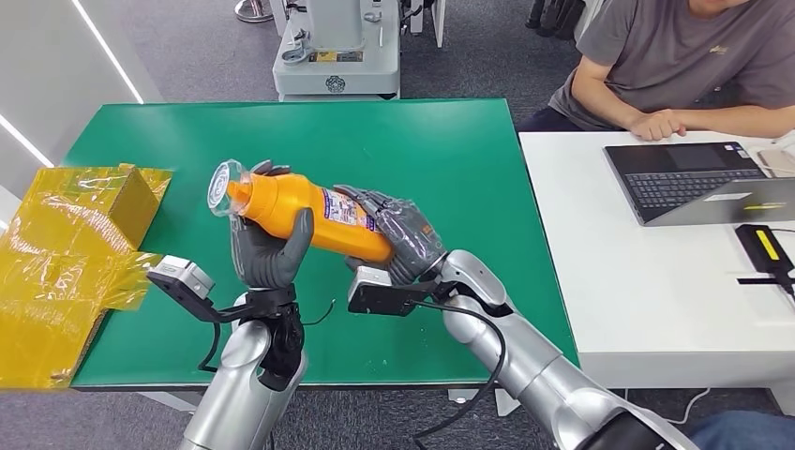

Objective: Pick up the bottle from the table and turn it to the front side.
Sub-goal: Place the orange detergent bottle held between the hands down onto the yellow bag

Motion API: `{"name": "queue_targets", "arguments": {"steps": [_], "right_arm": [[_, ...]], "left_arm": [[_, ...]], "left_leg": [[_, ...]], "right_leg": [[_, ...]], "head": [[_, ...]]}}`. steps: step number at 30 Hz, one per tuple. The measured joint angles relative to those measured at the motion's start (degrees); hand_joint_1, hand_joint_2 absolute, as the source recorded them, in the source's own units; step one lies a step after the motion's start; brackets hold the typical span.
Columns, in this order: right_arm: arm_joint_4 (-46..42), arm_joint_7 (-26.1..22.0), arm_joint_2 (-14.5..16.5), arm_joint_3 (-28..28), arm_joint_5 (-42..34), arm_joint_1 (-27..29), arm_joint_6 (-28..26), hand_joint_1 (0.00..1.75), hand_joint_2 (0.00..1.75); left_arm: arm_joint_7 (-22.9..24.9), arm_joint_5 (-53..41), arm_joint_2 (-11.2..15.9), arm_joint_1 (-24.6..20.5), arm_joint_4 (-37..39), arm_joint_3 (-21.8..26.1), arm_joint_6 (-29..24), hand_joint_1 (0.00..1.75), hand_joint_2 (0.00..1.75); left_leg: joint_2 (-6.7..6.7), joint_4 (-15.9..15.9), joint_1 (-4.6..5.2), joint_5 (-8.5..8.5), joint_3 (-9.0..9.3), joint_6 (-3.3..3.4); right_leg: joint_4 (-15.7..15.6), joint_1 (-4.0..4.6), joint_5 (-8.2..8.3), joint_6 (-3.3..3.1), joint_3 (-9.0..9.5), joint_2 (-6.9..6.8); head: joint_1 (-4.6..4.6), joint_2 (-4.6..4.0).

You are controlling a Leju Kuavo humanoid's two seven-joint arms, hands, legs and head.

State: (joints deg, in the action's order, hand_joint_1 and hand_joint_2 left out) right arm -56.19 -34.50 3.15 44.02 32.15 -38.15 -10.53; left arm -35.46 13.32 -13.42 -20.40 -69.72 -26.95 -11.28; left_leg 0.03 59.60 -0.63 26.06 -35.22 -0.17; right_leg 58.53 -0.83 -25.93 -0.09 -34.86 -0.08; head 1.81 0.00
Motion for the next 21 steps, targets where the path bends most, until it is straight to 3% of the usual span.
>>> {"name": "queue_targets", "arguments": {"steps": [10, 14, 21], "right_arm": [[1.0, -0.5, 0.1, 0.0, -0.8, -0.4, 0.4, 1.74, 1.75], [1.2, -0.6, 0.2, 0.0, -1.1, -0.5, 0.2, 0.02, 1.75], [1.3, 0.3, 0.3, -0.4, -3.4, -0.2, -2.6, 0.00, 1.75]], "left_arm": [[-0.2, 0.6, 0.1, 0.0, 0.3, 0.0, -0.6, 1.75, 1.75], [-0.4, 0.7, 0.1, 0.0, 0.3, 0.0, -0.7, 1.75, 1.75], [-1.1, 1.3, 0.4, 0.0, 0.3, 0.0, -0.9, 1.75, 1.75]], "left_leg": [[0.00, 0.0, 0.00, 0.00, 0.00, 0.00], [0.00, 0.0, 0.00, 0.00, 0.00, 0.00], [0.00, 0.0, 0.00, 0.00, 0.00, 0.00]], "right_leg": [[0.0, 0.00, 0.00, 0.00, 0.00, 0.00], [0.0, 0.00, 0.00, 0.00, 0.00, 0.00], [0.0, 0.00, 0.00, 0.00, 0.00, 0.00]], "head": [[0.00, 0.00], [0.00, 0.00], [0.00, 0.00]]}}
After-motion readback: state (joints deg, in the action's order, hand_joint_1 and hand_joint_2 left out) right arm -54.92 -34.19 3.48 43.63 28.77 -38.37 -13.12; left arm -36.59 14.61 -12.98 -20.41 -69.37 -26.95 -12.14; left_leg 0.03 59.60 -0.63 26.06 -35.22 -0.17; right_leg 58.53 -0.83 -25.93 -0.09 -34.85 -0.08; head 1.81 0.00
